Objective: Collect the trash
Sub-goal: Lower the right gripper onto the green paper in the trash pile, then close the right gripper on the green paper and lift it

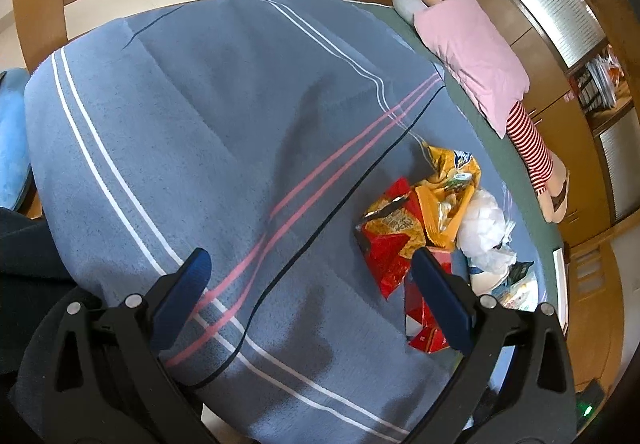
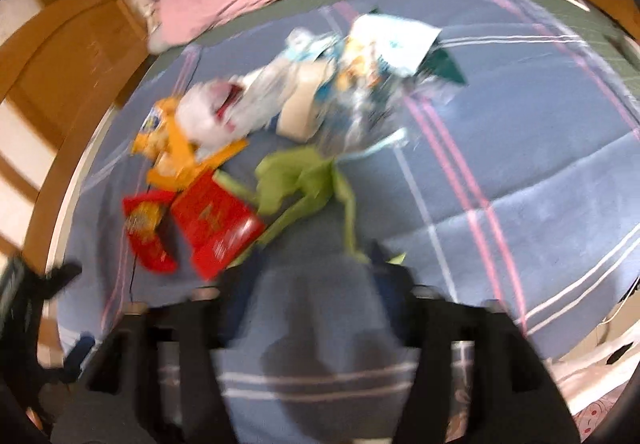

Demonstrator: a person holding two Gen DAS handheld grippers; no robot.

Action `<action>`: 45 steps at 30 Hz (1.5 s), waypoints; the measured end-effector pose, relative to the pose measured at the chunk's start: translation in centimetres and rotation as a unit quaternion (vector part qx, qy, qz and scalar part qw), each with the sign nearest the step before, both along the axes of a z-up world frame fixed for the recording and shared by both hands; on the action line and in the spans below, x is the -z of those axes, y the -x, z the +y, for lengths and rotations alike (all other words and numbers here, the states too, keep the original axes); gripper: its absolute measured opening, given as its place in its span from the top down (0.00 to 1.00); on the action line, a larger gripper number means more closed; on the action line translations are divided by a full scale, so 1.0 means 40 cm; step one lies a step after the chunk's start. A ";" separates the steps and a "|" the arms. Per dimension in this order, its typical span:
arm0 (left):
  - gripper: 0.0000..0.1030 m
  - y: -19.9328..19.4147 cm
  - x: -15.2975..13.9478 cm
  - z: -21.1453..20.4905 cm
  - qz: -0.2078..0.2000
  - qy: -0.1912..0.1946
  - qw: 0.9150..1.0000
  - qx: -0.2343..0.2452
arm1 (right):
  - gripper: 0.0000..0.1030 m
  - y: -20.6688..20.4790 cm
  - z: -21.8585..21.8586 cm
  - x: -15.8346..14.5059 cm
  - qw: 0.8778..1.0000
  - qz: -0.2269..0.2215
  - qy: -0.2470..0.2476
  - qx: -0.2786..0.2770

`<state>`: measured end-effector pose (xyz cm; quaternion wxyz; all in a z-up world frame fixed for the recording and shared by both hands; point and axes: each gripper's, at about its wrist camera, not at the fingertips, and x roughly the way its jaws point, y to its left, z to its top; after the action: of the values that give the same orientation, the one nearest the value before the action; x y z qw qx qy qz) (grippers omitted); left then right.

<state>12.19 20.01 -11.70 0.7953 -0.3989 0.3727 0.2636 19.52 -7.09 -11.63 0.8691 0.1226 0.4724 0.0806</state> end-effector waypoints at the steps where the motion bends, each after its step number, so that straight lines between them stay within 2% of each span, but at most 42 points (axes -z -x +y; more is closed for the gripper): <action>1: 0.03 -0.002 0.002 -0.001 0.002 0.000 1.000 0.002 | 0.23 -0.013 -0.004 0.000 1.000 -0.008 0.002 0.009; 7: 0.03 -0.012 0.007 -0.007 0.012 -0.008 1.000 0.007 | 0.23 -0.124 0.035 0.033 0.997 -0.004 0.070 0.021; 9: 0.03 -0.015 0.009 -0.009 0.014 -0.009 1.000 0.010 | 0.26 -0.138 0.048 0.049 0.996 0.001 0.092 0.017; 11: 0.03 -0.015 0.010 -0.009 0.015 -0.009 1.000 0.011 | 0.50 -0.142 0.054 0.062 0.997 0.004 0.083 0.005; 12: 0.03 -0.016 0.010 -0.009 0.016 -0.010 1.000 0.011 | 0.54 -0.140 0.059 0.067 0.997 0.007 0.070 -0.005; 14: 0.03 -0.015 0.010 -0.010 0.017 -0.010 1.000 0.011 | 0.73 -0.129 0.066 0.066 0.998 0.002 0.060 -0.018; 17: 0.03 -0.017 0.009 -0.011 0.017 -0.011 1.000 0.013 | 0.83 -0.102 0.072 0.050 0.998 -0.005 0.061 -0.035; 20: 0.03 -0.016 0.009 -0.011 0.017 -0.010 1.000 0.011 | 0.86 -0.067 0.060 0.028 0.998 -0.011 0.047 -0.041; 27: 0.03 -0.015 0.012 -0.008 0.016 -0.003 1.000 0.011 | 0.86 0.024 0.011 -0.010 0.998 -0.027 0.033 -0.035; 40: 0.03 -0.029 0.016 -0.025 0.027 -0.008 0.999 0.034 | 0.85 0.049 -0.062 0.001 1.000 -0.010 -0.005 -0.003; 42: 0.03 -0.029 0.015 -0.027 0.027 -0.010 0.999 0.034 | 0.65 0.040 -0.068 0.004 1.000 -0.005 -0.010 0.010; 43: 0.03 -0.029 0.016 -0.027 0.027 -0.010 0.999 0.034 | 0.44 0.031 -0.070 0.006 1.000 -0.001 -0.015 0.021; 44: 0.03 -0.029 0.017 -0.027 0.028 -0.009 0.999 0.034 | 0.34 0.024 -0.070 0.008 0.999 -0.001 -0.019 0.027; 45: 0.03 -0.029 0.017 -0.027 0.028 -0.009 0.999 0.033 | 0.34 0.009 -0.066 0.011 0.999 -0.002 -0.023 0.031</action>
<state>13.35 18.93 -12.39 0.7962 -0.3719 0.4057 0.2515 19.15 -9.73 -12.07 0.8690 0.1569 0.4647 0.0653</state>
